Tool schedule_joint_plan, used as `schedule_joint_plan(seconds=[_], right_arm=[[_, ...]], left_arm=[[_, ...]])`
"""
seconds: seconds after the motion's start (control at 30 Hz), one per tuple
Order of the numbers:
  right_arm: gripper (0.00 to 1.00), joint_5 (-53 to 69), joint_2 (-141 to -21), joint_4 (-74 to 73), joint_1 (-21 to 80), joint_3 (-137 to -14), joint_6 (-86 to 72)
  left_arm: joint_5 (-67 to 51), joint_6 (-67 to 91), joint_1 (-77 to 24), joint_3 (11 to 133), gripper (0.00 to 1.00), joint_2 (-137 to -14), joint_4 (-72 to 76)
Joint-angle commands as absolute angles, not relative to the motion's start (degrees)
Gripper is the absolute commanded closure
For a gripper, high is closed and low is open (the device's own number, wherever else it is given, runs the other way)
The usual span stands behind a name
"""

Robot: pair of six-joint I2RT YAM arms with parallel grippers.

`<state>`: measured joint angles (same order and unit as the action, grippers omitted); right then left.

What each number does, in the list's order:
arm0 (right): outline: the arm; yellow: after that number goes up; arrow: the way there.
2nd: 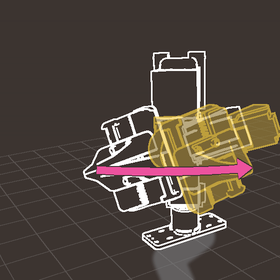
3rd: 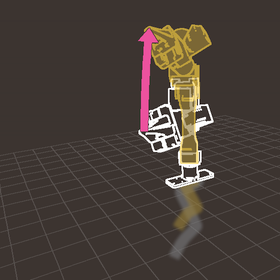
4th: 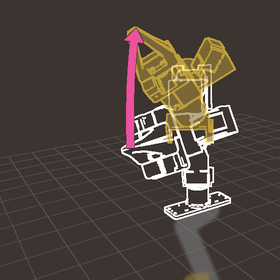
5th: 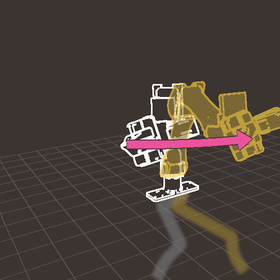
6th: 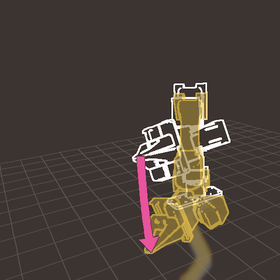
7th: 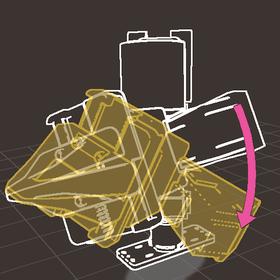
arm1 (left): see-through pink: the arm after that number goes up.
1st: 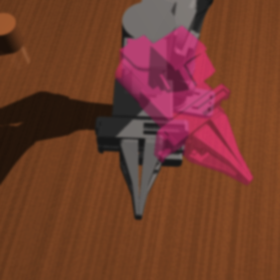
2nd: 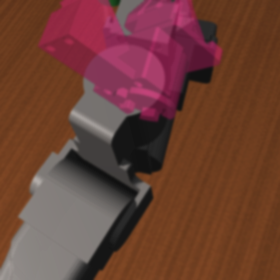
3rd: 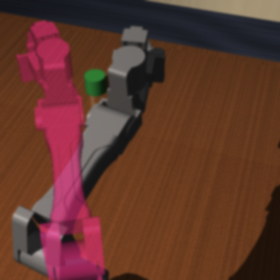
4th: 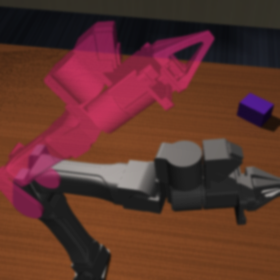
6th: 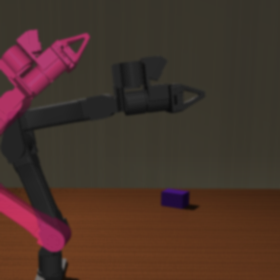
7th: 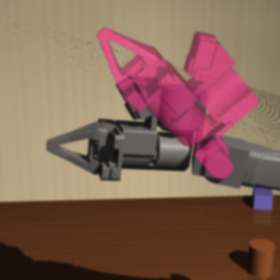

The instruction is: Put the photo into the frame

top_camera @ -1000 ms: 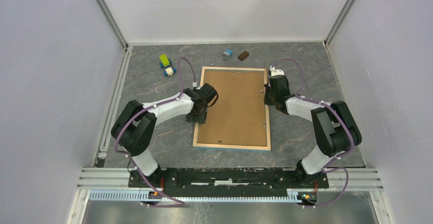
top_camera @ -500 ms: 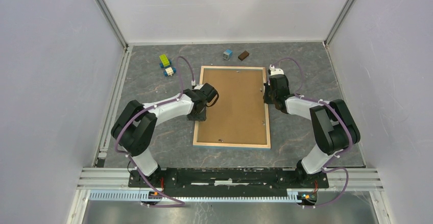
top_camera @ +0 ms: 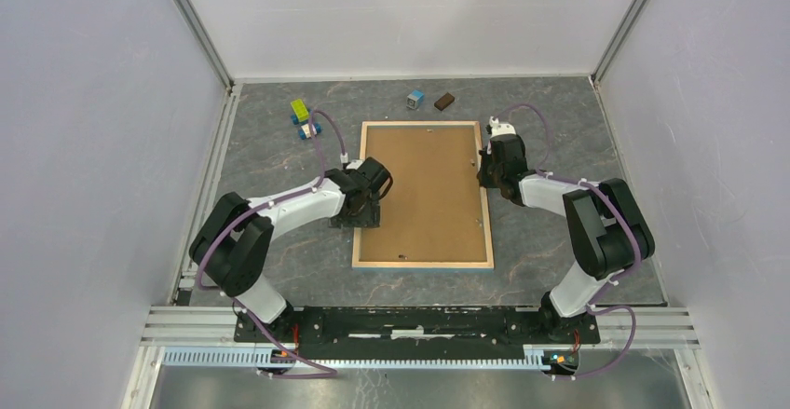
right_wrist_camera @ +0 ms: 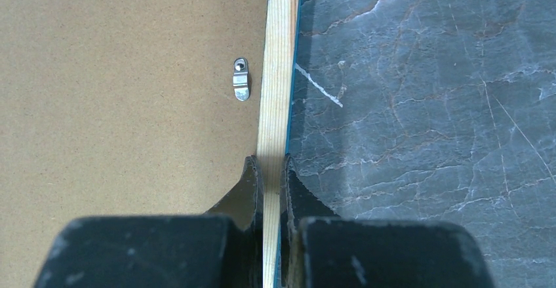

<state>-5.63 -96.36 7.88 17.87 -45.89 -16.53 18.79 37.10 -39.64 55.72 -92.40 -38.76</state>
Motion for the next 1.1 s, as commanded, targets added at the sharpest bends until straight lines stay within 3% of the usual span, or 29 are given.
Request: schedule_joint_plan(seconds=[0.0, 0.3, 0.83, 1.07], right_arm=[[1.0, -1.9, -99.7, 3.1, 18.1, -45.1, -15.0], [1.0, -1.9, -100.0, 2.9, 18.0, -45.3, -14.7], [1.0, -0.7, -100.3, 3.3, 17.9, -45.2, -15.0], [1.0, -0.3, -100.4, 3.5, 17.8, -45.1, -15.2]], left_arm=[[20.5, 44.8, -39.4, 60.4, 0.19, -93.7, -39.2], [21.7, 50.2, -38.5, 65.9, 0.34, -100.8, -40.1], [22.9, 51.2, -38.0, 56.3, 0.6, -94.8, -37.7], [23.5, 50.3, -37.8, 55.2, 0.6, -94.7, -37.2]])
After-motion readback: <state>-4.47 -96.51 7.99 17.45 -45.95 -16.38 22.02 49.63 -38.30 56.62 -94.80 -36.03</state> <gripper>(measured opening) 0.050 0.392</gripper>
